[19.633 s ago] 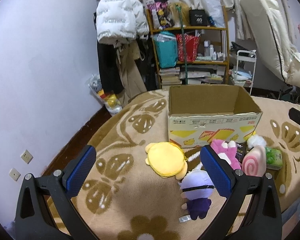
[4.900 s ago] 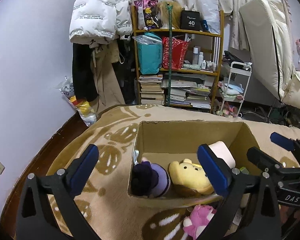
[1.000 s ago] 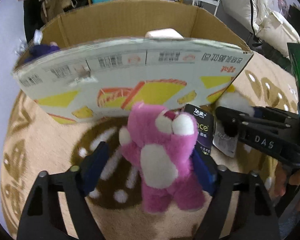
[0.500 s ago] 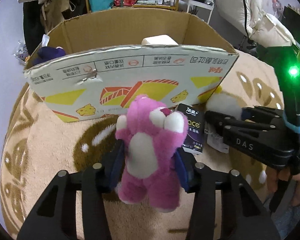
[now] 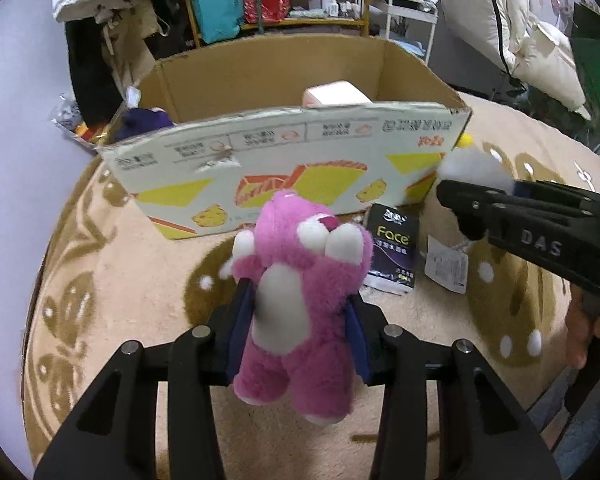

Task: Organize soft objects
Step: 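Grasp the pink plush with the left tool while the right tool grasps the white pompom, then lift the pink plush with the left tool while the right tool carries the pompom over the box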

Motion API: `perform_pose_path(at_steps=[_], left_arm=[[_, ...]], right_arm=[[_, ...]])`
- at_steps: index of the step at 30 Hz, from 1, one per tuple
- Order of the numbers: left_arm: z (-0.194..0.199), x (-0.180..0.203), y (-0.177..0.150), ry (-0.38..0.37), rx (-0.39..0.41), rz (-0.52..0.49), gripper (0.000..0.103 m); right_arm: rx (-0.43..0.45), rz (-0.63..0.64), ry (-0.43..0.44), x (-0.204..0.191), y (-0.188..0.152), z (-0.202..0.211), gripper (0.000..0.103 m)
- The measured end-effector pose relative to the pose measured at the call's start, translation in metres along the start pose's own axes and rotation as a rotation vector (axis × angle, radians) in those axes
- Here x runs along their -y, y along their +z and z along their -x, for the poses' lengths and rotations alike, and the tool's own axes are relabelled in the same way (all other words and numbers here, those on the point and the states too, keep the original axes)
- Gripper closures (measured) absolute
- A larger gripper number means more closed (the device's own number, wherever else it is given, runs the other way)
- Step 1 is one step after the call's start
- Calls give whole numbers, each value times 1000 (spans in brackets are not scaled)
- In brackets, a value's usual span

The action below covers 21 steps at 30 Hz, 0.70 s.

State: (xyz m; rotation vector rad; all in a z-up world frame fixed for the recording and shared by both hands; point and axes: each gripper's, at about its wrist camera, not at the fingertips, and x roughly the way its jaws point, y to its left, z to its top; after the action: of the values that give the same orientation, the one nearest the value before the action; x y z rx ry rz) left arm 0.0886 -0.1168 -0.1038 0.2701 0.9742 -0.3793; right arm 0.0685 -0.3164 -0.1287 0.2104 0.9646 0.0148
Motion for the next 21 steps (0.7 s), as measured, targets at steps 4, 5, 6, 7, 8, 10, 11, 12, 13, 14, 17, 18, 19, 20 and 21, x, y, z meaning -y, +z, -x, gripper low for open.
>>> perform_pose_path(at_steps=[4,5,6,7,8,10,11,12,13,14,17,18,19,20,21], left_arm=[[3,-7,1,13,10,27,62],[4,-9,1,20,13,34,62],[4,-11,1,24,15,39,62],[5,-13,2,27,18,45,62],[7,-15,2,29,25,52,62],[10,-18,3,40,37,61,61],[12,-19,3,47,48,67,61],[14,-20,3,50,57,70,61],[17,-21,3,55,72,74,61],[22,-22,4,68,94,75,61],[34,-22,4,95,150,76,61],[37,-22,5,93,162,78,61],[42,-23,4,86,184,82,61],[45,-24,4,85,194,83,61],[49,-23,5,87,211,85,61]], right_arm=[[27,27,6,-9,2,10,69],[30,30,7,-8,3,10,69],[35,32,10,-9,2,13,69],[41,34,9,-11,2,15,69],[47,34,10,-8,6,12,68],[69,32,7,-9,6,17,68],[78,32,6,-7,9,17,68],[86,31,9,-7,9,20,68],[97,31,10,-8,8,23,68],[110,33,10,-9,8,27,68],[154,52,7,-12,9,40,68],[170,59,10,-13,10,45,68],[187,69,9,-15,11,50,68],[200,76,8,-17,11,54,68],[213,86,8,-19,11,58,68]])
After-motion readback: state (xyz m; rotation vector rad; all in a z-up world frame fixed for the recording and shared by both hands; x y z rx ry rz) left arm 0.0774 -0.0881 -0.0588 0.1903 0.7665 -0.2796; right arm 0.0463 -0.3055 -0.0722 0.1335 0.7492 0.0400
